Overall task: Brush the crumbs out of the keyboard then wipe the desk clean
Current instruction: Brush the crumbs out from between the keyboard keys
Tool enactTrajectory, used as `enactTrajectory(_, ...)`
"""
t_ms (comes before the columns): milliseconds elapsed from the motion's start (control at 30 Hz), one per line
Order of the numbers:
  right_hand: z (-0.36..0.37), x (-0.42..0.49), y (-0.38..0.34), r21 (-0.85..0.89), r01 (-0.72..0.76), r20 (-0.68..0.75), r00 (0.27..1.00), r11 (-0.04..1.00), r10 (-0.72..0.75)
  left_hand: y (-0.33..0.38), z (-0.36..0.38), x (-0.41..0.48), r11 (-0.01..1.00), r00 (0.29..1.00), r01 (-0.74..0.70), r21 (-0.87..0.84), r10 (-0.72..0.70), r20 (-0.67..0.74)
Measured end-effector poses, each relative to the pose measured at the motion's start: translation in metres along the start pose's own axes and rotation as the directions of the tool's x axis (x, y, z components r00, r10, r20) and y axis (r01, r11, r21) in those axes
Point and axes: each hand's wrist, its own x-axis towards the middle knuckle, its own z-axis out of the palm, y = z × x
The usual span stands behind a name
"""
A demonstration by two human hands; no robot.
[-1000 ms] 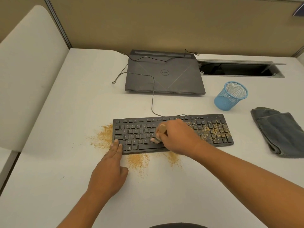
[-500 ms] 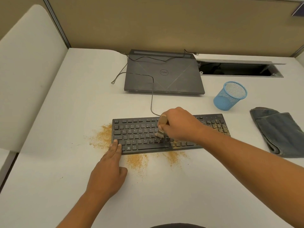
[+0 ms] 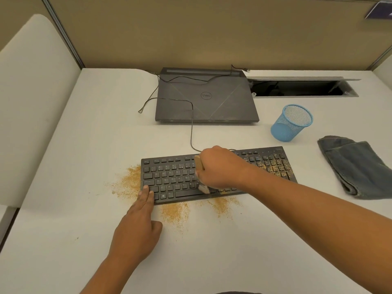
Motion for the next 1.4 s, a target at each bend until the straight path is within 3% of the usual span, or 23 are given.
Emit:
enactTrajectory(67, 0.004, 0.001, 0.0, 0.089, 0.035, -0.086, 0.996, 0.995, -0.028, 0.0, 0.001, 0.0, 1.0, 1.0, 0.0, 0.001, 0.0, 0.001)
enactTrajectory(133, 0.008, 0.0, 0.0, 0.135, 0.014, -0.079, 0.997, 0.991, -0.003, 0.001, 0.001, 0.0, 1.0, 1.0, 0.0, -0.009, -0.001, -0.006)
enactTrajectory(233, 0.008, -0.005, 0.0, 0.002, 0.011, 0.011, 1.0, 1.0, -0.011, 0.0, 0.0, 0.0, 1.0, 1.0, 0.005, -0.021, -0.005, -0.005)
enactTrajectory(300, 0.004, -0.008, -0.002, -0.068, 0.029, -0.026, 0.999, 0.997, -0.031, -0.002, 0.001, 0.0, 1.0, 1.0, 0.004, -0.014, -0.004, -0.005)
enactTrajectory(400, 0.006, -0.01, -0.005, 0.009, 0.088, -0.102, 0.991, 0.996, -0.086, -0.002, 0.002, 0.001, 1.0, 1.0, 0.0, -0.015, 0.0, -0.007)
enactTrajectory(467, 0.012, -0.012, -0.006, 0.088, 0.107, -0.04, 0.994, 0.99, -0.104, -0.002, 0.003, 0.001, 1.0, 1.0, -0.002, -0.025, 0.002, -0.009)
enactTrajectory(533, 0.015, -0.014, -0.001, 0.07, 0.07, -0.02, 0.997, 0.995, -0.069, -0.003, 0.003, 0.001, 1.0, 1.0, -0.001, -0.031, 0.001, -0.008)
enactTrajectory(633, 0.014, -0.014, 0.014, 0.033, 0.02, -0.137, 0.99, 0.999, -0.015, -0.003, 0.003, 0.001, 1.0, 1.0, -0.003, -0.023, 0.003, -0.01)
enactTrajectory(733, 0.016, -0.016, 0.021, 0.202, -0.002, -0.172, 0.984, 0.979, 0.038, -0.001, 0.002, 0.001, 1.0, 1.0, 0.002, -0.026, -0.002, -0.011)
enactTrajectory(833, 0.023, -0.02, 0.031, 0.2, -0.039, -0.142, 0.988, 0.979, 0.068, 0.0, 0.001, 0.001, 1.0, 1.0, 0.001, -0.02, -0.001, -0.011)
enactTrajectory(900, 0.023, -0.023, 0.04, 0.195, -0.079, -0.202, 0.972, 0.978, 0.119, 0.0, 0.0, 0.0, 1.0, 1.0, 0.002, -0.02, -0.002, -0.008)
enactTrajectory(1000, 0.021, -0.031, 0.042, 0.331, -0.055, -0.288, 0.945, 0.942, 0.157, 0.001, 0.001, 0.0, 1.0, 1.0, 0.004, -0.015, -0.004, -0.012)
enactTrajectory(1167, 0.022, -0.045, 0.044, 0.273, -0.106, -0.236, 0.956, 0.956, 0.173, 0.0, 0.001, 0.001, 1.0, 1.0, 0.001, 0.001, -0.001, -0.01)
enactTrajectory(1300, 0.03, -0.045, 0.044, 0.439, -0.099, -0.287, 0.927, 0.893, 0.243, -0.001, 0.002, 0.0, 1.0, 1.0, -0.004, 0.002, 0.004, -0.008)
enactTrajectory(1400, 0.042, -0.051, 0.044, 0.406, -0.151, -0.218, 0.942, 0.901, 0.256, -0.001, 0.003, 0.001, 1.0, 1.0, -0.005, 0.002, 0.005, -0.013)
